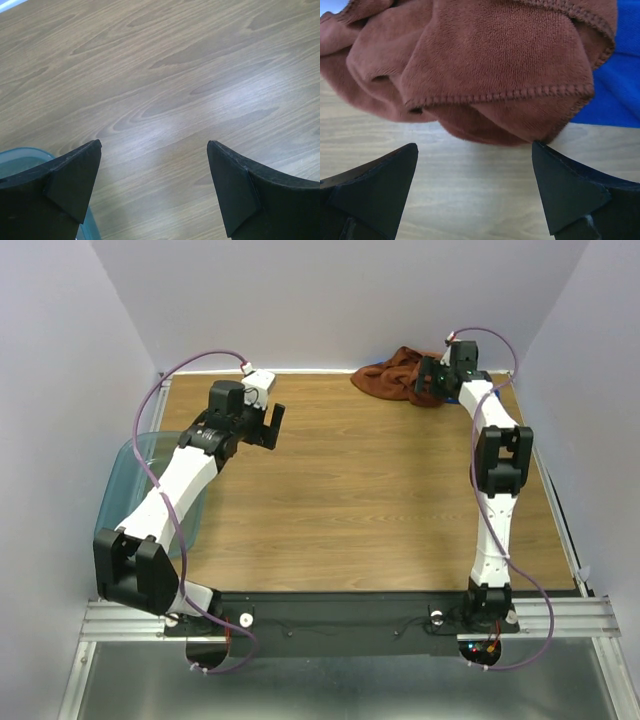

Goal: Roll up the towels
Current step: Grab a towel with the right arm

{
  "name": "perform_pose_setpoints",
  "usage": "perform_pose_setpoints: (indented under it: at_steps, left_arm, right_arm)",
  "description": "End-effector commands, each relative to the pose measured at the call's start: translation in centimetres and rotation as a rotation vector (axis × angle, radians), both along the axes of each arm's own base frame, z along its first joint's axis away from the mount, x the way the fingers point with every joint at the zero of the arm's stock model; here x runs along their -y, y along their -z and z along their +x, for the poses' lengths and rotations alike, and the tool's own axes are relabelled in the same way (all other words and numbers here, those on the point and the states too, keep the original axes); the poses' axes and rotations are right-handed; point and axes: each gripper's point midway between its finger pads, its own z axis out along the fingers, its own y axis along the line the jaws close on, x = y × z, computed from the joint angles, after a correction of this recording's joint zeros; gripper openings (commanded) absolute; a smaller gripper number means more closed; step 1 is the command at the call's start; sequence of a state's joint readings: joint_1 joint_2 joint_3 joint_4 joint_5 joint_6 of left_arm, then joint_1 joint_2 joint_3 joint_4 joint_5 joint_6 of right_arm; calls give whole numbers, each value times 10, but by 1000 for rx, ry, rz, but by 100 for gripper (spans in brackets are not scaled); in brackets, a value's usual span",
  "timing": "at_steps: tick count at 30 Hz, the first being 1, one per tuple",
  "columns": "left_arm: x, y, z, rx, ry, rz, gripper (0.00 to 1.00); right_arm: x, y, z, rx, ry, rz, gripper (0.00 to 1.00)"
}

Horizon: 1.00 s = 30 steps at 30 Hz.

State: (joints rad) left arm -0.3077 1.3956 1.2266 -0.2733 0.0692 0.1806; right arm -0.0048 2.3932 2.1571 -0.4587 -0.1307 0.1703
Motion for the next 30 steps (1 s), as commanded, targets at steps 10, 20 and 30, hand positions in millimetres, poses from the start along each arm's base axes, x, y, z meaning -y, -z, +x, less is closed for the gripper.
perform_pose_setpoints:
  at_steps: [10, 20, 30]
  left_arm:
    - [-1, 5, 8, 22, -39, -9, 99]
    - [-12, -7, 18, 41, -95, 31, 99]
    - [-17, -40, 9, 86, -119, -7, 99]
  right_arm:
    - [-22, 0, 62, 154, 103, 250, 99]
    - [-20, 35, 24, 34, 62, 182, 14]
    - [-60, -172, -69, 307, -288, 199, 1]
